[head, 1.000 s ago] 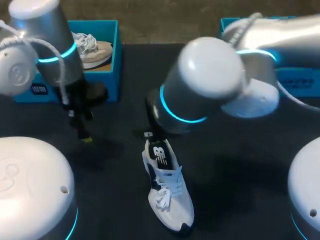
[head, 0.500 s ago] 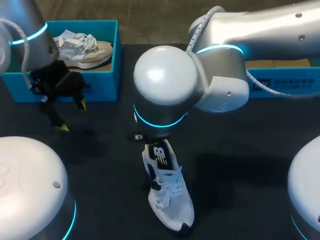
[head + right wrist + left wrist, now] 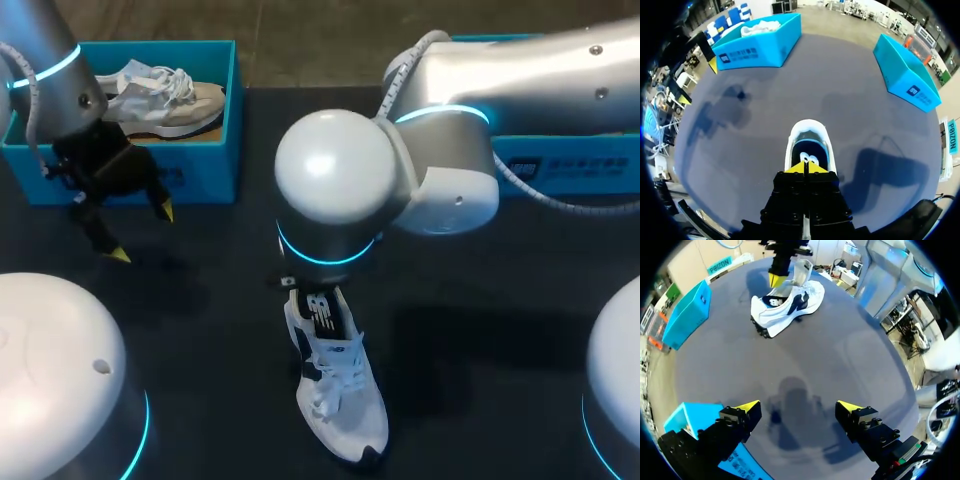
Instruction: Take the shoe out of the shoebox, open the shoe tongue, remove and reinsert the insole, then place the shoe into the shoebox
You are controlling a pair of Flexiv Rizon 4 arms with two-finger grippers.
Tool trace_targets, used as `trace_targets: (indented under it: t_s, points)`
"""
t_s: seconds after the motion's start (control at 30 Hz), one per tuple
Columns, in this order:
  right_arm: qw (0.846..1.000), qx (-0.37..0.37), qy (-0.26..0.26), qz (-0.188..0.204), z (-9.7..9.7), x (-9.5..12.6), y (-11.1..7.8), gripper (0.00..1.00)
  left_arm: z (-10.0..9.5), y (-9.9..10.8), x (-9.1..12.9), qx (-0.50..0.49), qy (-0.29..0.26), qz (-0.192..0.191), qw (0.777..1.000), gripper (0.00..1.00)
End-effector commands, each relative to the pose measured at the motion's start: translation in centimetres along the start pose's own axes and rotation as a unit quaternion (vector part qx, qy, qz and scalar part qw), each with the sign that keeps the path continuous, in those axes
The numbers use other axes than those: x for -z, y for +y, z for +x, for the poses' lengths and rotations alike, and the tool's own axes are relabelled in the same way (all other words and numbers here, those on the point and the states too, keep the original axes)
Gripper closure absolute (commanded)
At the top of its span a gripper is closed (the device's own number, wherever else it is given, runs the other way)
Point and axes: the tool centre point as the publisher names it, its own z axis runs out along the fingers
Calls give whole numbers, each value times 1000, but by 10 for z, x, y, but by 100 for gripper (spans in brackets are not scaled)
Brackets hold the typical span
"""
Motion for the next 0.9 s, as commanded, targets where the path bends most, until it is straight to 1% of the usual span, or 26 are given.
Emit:
trace_targets:
  t_s: [0.03,0.1,0.17,0.2,0.27,0.4,0.5,0.57,0.7,0.9]
  points:
    - [999,-34,-15,-27,9,-13,-9,100,2,3,-1,0,-2,2,1000,0]
    - [999,-36,-20,-31,10,-16,-9,100,2,3,-1,0,-2,2,1000,0]
    - [998,-40,-36,-37,11,-20,-10,100,2,3,-1,0,-2,2,1000,0]
    - [998,-43,-29,-46,11,-21,-10,100,2,3,-1,0,-2,2,1000,0]
    - [997,-47,-43,-52,10,-23,-10,100,2,3,-1,0,-2,2,1000,0]
    - [995,-56,-49,-66,8,-30,-10,100,2,3,-1,0,-2,2,1000,0]
    - [995,-57,-53,-68,6,-38,-9,100,2,3,-1,0,-2,2,1000,0]
    - [994,-60,-69,-67,6,-42,-9,100,2,3,-1,0,-2,2,1000,0]
    - [992,-73,-82,-66,5,-49,-6,100,2,3,-1,0,-2,2,1000,0]
    - [990,-83,-90,-65,3,-58,-7,100,2,3,-1,0,-2,2,1000,0]
